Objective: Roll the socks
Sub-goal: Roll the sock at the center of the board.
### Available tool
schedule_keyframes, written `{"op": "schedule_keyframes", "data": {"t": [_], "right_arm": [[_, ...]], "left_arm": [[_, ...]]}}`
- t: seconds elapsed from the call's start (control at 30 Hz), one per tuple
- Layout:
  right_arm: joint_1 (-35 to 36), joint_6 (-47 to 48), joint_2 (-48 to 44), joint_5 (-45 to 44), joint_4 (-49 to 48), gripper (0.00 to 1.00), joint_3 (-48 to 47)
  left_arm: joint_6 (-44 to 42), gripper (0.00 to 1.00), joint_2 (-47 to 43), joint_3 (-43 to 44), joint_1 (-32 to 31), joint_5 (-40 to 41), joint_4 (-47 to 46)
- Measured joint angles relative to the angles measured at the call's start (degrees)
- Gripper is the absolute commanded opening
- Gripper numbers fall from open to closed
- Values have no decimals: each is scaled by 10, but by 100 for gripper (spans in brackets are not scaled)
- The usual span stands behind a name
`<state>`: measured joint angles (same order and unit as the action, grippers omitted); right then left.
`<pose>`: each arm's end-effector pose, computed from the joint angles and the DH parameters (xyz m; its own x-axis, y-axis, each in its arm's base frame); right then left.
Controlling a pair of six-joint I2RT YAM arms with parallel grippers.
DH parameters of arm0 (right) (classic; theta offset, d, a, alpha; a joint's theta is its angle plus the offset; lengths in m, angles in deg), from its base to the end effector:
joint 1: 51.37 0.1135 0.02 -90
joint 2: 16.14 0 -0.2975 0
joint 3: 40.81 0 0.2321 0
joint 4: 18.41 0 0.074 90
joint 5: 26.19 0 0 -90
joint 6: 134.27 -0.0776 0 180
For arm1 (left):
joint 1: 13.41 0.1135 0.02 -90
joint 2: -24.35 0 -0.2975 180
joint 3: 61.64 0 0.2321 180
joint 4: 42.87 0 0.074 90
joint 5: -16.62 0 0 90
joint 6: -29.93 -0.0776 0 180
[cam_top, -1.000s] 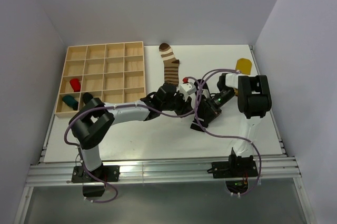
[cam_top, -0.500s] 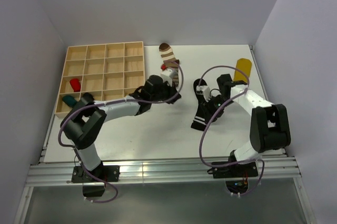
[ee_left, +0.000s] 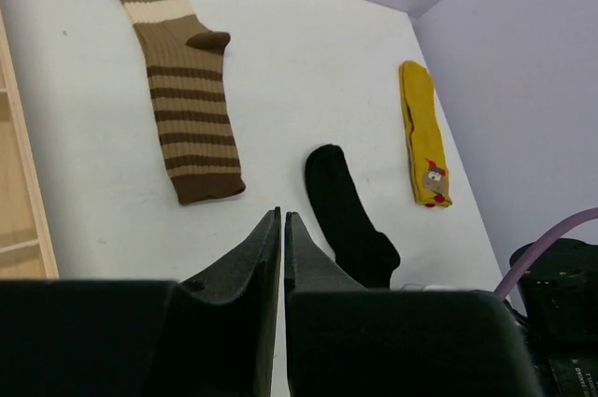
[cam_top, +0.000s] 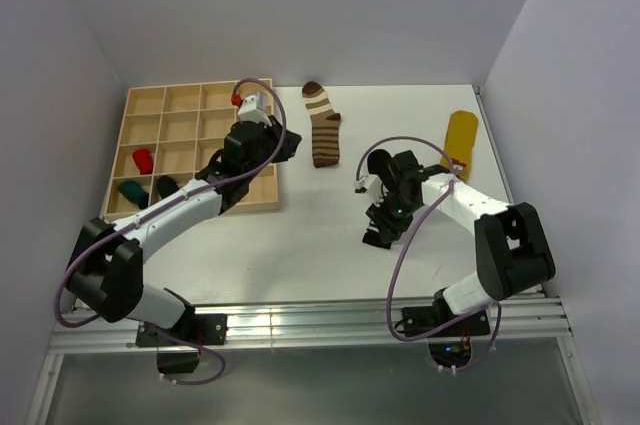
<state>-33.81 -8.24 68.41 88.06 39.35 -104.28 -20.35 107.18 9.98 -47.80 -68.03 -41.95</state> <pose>0.2157 0.1017 0.1842 -0.5501 -0.7366 -0.3935 -0.8339 0.5095 0.2120 0.2999 -0.1965 0.3318 -0.4447 -0.4667 -0.7645 0.2639 0.7474 -0.6097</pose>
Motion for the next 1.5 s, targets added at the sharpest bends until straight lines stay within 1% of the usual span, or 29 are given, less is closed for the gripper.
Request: {"op": "schedule_keyframes", "data": {"t": [0.27, 0.5, 0.93, 1.07, 1.2, 1.33, 1.37, 1.5], "right_arm": [[22, -4, 14, -12, -9, 44, 0], [27, -4, 30, -14, -9, 44, 2], [36, -2, 33, -13, -13, 43, 9], [36, -2, 35, -14, -17, 37, 9], [36, 8, 40, -6, -17, 26, 9], [26, 30, 68, 32, 6, 22, -9], [20, 38, 78, 47, 18, 22, -17], [-20, 93, 163, 117, 105, 21, -78]], "left_arm": [[0, 13, 5, 0, -1, 0, 26], [0, 13, 18, 0, -1, -1, 28], [0, 12, 33, 0, -1, -10, 28], [0, 11, 33, 0, -1, -12, 28], [0, 11, 33, 0, -1, -15, 28], [0, 9, 33, -1, -1, -20, 28], [-1, 7, 33, -1, -1, -24, 28], [-12, 4, 31, -4, -4, -32, 26]]}}
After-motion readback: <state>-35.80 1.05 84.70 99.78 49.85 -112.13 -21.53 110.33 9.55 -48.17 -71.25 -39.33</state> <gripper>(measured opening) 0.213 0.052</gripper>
